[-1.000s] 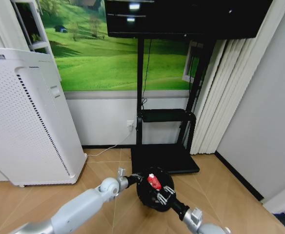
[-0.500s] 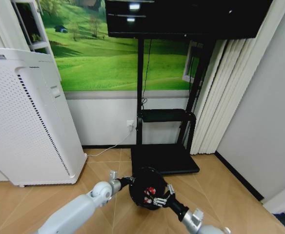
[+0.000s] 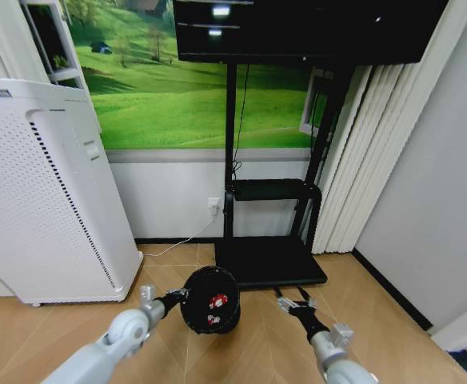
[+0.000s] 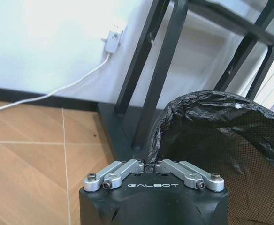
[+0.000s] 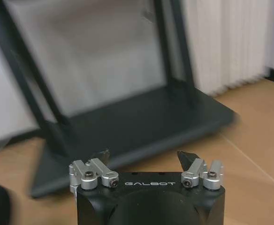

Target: Pick up the trash bin and place the garbage on the floor into it.

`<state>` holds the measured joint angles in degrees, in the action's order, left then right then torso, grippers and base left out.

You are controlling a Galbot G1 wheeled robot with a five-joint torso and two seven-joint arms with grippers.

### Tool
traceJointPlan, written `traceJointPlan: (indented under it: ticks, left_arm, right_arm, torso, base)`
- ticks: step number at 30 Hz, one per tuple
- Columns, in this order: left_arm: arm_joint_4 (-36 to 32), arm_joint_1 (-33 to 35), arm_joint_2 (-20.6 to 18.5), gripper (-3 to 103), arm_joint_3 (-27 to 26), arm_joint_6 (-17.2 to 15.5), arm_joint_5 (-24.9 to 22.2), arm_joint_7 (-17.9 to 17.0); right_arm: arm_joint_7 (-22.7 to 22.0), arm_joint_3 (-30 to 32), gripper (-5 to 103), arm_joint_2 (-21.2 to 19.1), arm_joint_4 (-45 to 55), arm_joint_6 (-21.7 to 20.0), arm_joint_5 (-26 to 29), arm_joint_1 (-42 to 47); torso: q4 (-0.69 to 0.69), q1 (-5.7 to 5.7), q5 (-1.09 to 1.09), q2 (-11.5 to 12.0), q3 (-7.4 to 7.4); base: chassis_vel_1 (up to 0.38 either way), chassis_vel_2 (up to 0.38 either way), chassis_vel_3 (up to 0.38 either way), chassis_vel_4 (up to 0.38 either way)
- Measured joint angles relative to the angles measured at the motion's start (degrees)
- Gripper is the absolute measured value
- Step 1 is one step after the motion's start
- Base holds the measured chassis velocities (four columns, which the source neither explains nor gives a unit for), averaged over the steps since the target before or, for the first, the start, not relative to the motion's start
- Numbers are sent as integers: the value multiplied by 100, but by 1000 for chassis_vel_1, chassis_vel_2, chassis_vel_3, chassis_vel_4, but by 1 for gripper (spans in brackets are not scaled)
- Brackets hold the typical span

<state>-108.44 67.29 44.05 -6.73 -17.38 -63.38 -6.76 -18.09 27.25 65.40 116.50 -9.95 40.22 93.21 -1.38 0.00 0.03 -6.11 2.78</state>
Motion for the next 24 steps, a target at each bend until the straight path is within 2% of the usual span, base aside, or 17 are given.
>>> traceJointPlan:
  ticks: [2, 3, 5, 8, 10, 11, 16, 24]
  left_arm:
    - [-53, 5, -16, 4, -49, 18, -8, 7]
    - [-93, 22, -15, 4, -110, 33, -7, 11]
    - [-146, 108, 13, 4, -218, 59, -1, 12]
    - [-244, 325, 77, 4, -390, 87, 42, 17]
    - [-448, 758, 116, 4, -768, 106, 127, 25]
    - [-490, 943, 110, 4, -999, 118, 136, 28]
    - [-512, 1070, 103, 4, -1197, 133, 123, 33]
    - [-508, 1107, 74, 4, -1187, 182, 136, 19]
  right_arm:
    - [-303, 41, 82, 91, -284, -108, 76, -39]
    - [-497, 81, 84, 179, -547, -153, 49, -84]
    - [-652, 112, 86, 225, -803, -227, -5, -167]
    - [-749, 185, 91, 224, -1324, -362, -79, -288]
    - [-892, 400, 93, 251, -2161, -364, -241, -470]
    - [-892, 630, 95, 271, -2405, -307, -251, -356]
    - [-772, 969, 95, 370, -2662, -72, -383, -39]
    - [-662, 1159, 95, 510, -2887, 161, -430, 253]
  torso:
    - [-2, 0, -3, 0, 0]
    - [-7, 0, -3, 0, 0]
    - [-8, 0, 0, 0, 0]
    - [-6, 0, -5, 0, 0]
    - [-3, 0, -2, 0, 0]
    - [-2, 0, -1, 0, 0]
    - [-6, 0, -2, 0, 0]
    - [-5, 0, -5, 0, 0]
  base:
    - [0, 0, 0, 0]
    - [0, 0, 0, 0]
    - [0, 0, 0, 0]
    - [0, 0, 0, 0]
    - [0, 0, 0, 0]
    - [0, 0, 0, 0]
    - [0, 0, 0, 0]
    - [0, 0, 0, 0]
